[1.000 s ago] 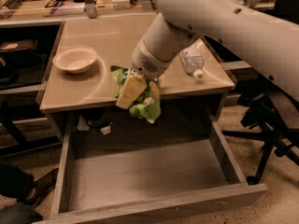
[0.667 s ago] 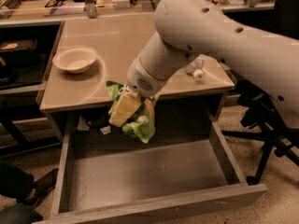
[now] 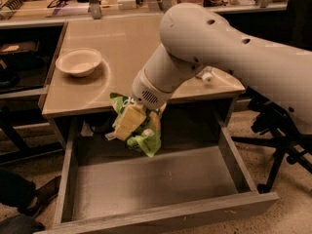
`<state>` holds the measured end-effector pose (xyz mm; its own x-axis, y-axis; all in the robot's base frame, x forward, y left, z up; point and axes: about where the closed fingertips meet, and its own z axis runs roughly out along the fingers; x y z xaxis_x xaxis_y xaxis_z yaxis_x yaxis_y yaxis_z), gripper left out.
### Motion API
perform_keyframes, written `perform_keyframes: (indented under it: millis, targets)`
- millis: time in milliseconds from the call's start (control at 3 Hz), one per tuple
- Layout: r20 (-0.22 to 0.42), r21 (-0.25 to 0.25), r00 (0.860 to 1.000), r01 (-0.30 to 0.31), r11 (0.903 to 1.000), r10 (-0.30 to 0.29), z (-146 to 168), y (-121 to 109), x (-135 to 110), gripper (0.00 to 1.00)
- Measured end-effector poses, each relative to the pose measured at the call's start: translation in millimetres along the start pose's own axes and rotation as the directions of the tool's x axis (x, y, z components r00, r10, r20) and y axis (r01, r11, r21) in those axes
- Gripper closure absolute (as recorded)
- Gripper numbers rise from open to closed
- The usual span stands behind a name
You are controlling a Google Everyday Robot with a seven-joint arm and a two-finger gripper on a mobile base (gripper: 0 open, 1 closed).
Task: Place green rice chip bag into top drawer
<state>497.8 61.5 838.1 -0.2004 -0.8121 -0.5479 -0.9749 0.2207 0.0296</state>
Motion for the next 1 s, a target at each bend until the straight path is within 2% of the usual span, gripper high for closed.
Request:
perform_keyframes:
  millis: [333,1000]
  targets:
    - [0.014,-0.025,0.997,-0.075,0.9969,0.075,28,19,19,1.00]
    - [0.035,-0.089,0.982,-0.183,0.9790,0.187,102,48,54,1.00]
